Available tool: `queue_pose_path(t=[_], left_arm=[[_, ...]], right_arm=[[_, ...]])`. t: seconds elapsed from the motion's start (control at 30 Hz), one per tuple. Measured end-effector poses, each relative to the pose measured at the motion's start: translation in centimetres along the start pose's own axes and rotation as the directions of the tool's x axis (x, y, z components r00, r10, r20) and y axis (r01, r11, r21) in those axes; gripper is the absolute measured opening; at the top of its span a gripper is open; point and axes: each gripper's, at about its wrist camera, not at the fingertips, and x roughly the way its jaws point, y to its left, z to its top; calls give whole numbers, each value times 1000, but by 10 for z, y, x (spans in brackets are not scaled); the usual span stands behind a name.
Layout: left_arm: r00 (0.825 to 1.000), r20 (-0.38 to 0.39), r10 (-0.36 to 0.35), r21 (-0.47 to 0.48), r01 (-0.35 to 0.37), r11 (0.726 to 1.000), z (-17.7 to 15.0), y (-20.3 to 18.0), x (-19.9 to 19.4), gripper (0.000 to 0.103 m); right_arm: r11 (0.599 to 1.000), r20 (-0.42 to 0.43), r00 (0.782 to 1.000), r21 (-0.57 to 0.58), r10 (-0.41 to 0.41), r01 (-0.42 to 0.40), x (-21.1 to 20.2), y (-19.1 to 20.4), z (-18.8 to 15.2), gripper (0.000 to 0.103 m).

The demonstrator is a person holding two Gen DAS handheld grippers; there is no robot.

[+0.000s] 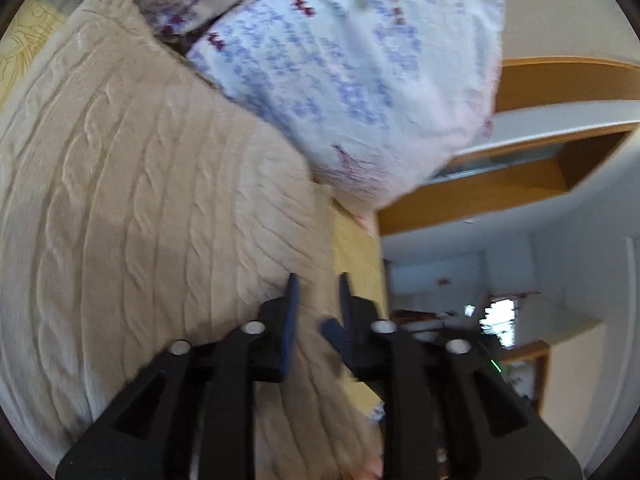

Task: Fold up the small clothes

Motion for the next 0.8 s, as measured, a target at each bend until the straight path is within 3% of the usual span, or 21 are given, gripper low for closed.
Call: queue_pose_path(t=[0.03,0.1,0.17,0.2,0.3,0.4,0.47,0.53,0.7,0.77,0.8], left_arm=[[1000,16,-15,18,15,1000,-2,-3,-11,47],[998,64,-12,62,8,998,-6,-8,-33,52],[987,146,68,118,-86,989,-9,-10,-62,59],[968,208,138,134,-168,977,-11,-7,-78,61],[913,293,285,146,-337,930,-12,5,-100,65],[885,289,365,125,-412,902,-12,23,-104,65],[887,245,390,108,-425,899,-12,36,-98,65],[901,210,380,105,-407,907,-13,46,-93,65],[914,183,363,122,-387,914,-19,49,-85,68],[916,175,360,127,-383,915,-21,49,-85,72],[917,171,359,123,-382,916,-20,49,-83,74]], right_arm=[[1000,-23,1000,26,18,-17,3,-2,3,58],[998,-49,998,56,32,-29,6,-3,7,63],[995,-72,996,87,51,-45,10,-5,13,65],[994,-83,995,100,60,-52,13,-5,15,65],[992,-129,989,107,76,-63,25,-1,21,65],[994,-196,979,100,55,-35,45,5,23,65],[995,-223,973,98,54,-33,57,8,22,57],[994,-225,972,102,71,-49,65,12,23,47],[989,-174,983,144,61,-36,82,8,34,39],[987,-152,987,157,48,-24,88,6,38,21],[992,-130,991,128,24,-7,87,11,40,18]])
